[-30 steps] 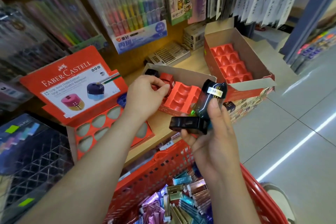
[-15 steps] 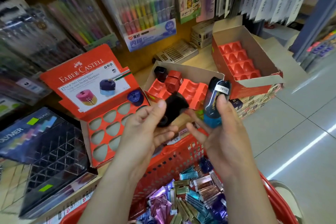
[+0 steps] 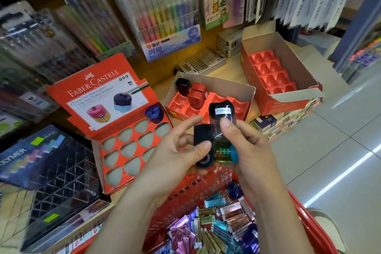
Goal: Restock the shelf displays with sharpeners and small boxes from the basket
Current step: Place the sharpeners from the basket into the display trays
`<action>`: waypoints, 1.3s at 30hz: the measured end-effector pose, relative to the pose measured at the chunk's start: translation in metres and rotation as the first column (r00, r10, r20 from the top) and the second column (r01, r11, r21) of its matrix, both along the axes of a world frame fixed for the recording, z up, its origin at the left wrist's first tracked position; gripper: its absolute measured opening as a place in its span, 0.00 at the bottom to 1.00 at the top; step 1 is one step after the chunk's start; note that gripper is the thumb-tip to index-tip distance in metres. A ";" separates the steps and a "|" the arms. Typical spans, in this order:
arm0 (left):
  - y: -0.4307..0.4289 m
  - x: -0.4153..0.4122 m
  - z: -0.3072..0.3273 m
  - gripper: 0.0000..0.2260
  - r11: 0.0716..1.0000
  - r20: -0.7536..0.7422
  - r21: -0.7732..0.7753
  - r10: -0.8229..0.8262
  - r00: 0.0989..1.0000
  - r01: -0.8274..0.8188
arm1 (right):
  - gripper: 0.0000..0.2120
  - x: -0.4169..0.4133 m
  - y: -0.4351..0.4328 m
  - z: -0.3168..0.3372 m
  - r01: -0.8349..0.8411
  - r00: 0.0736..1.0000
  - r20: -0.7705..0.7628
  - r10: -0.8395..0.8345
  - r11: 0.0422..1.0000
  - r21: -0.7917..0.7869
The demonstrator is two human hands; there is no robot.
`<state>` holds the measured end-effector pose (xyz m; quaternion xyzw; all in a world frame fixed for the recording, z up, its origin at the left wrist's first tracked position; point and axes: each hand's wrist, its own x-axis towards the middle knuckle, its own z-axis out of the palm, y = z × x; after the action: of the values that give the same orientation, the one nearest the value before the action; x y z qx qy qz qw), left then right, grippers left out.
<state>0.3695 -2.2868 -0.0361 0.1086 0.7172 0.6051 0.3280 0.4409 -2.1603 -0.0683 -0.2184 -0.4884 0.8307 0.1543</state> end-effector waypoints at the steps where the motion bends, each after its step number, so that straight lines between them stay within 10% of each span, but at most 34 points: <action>1: 0.000 -0.002 0.003 0.20 1.000 -0.013 -0.001 -0.024 1.000 0.024 | 0.11 0.000 0.000 -0.001 -0.001 1.000 0.003 0.000 1.000 0.020; 8: 0.015 -0.053 0.011 0.14 0.983 -0.383 0.040 0.180 0.906 -0.179 | 0.14 0.005 0.014 -0.004 0.175 0.984 0.034 -0.175 0.985 0.008; 16: 0.054 -0.104 0.008 0.13 0.963 -0.788 -0.187 -0.028 0.614 -0.196 | 0.05 0.004 0.027 -0.025 0.329 0.929 0.082 -0.360 0.909 0.257; 39: 0.042 -0.143 -0.027 0.12 0.747 -0.793 -0.514 -0.225 0.566 -0.423 | 0.09 -0.006 0.028 -0.019 0.186 0.950 0.160 -0.268 0.898 0.398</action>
<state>0.2266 -2.2451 -0.0627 0.2088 0.9530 0.2099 -0.0634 0.4352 -2.1321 -0.0876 -0.3272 -0.6238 0.6691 0.2369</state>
